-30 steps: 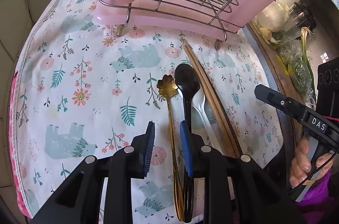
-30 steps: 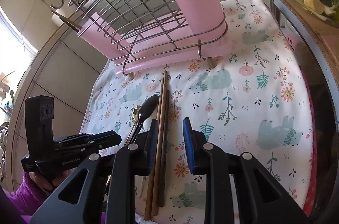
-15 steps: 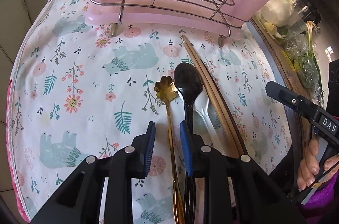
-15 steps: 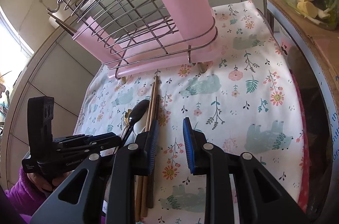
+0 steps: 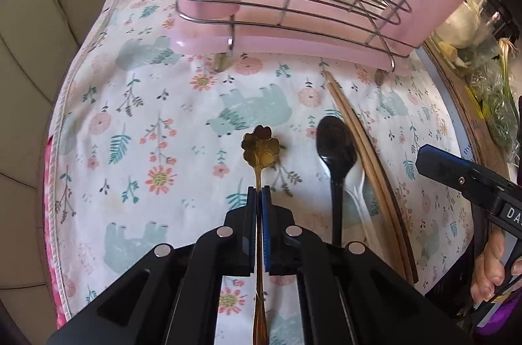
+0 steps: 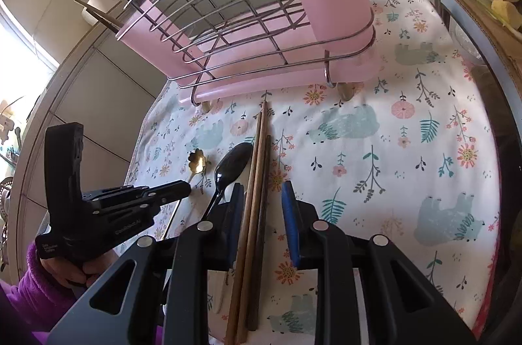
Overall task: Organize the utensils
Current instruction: 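Grasp the gold flower-handled spoon with the left tool while the right tool grasps a chopstick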
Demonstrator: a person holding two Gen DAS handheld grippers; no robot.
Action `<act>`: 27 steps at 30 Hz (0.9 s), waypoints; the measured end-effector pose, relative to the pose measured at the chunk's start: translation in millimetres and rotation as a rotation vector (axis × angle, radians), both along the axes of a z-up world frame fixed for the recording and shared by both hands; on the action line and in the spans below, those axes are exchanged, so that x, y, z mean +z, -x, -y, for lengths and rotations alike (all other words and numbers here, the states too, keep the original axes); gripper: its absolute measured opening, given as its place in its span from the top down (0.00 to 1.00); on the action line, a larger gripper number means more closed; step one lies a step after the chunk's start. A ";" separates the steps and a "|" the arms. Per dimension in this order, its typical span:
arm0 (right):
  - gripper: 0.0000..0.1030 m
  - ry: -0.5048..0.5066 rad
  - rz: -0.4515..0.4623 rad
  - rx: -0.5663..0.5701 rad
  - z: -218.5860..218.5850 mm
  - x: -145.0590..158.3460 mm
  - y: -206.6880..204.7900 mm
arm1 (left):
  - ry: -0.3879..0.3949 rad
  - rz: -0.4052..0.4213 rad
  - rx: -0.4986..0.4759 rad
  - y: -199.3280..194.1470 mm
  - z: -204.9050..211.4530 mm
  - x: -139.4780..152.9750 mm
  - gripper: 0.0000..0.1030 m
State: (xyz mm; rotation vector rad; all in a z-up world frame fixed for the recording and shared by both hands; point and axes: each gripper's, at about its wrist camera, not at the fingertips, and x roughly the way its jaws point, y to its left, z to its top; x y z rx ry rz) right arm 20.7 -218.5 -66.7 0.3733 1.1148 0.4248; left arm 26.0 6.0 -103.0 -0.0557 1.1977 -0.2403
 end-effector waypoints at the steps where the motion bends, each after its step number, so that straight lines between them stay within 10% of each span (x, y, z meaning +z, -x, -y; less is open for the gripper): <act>1: 0.76 -0.016 -0.016 0.000 -0.5 -3.9 -3.2 | -0.002 0.000 0.011 0.7 -5.6 0.1 0.98; 13: 0.77 -0.170 -0.168 -0.016 0.3 -46.1 -34.4 | -0.006 -0.012 0.016 3.7 -22.8 -7.1 0.97; 18: 0.94 -0.266 -0.195 -0.008 6.8 -51.9 -31.5 | 0.025 -0.020 0.025 1.9 -26.0 -8.7 0.97; 27: 0.95 -0.153 -0.095 -0.081 22.0 -30.7 -15.5 | 0.047 -0.028 0.034 4.7 -34.6 -5.6 0.97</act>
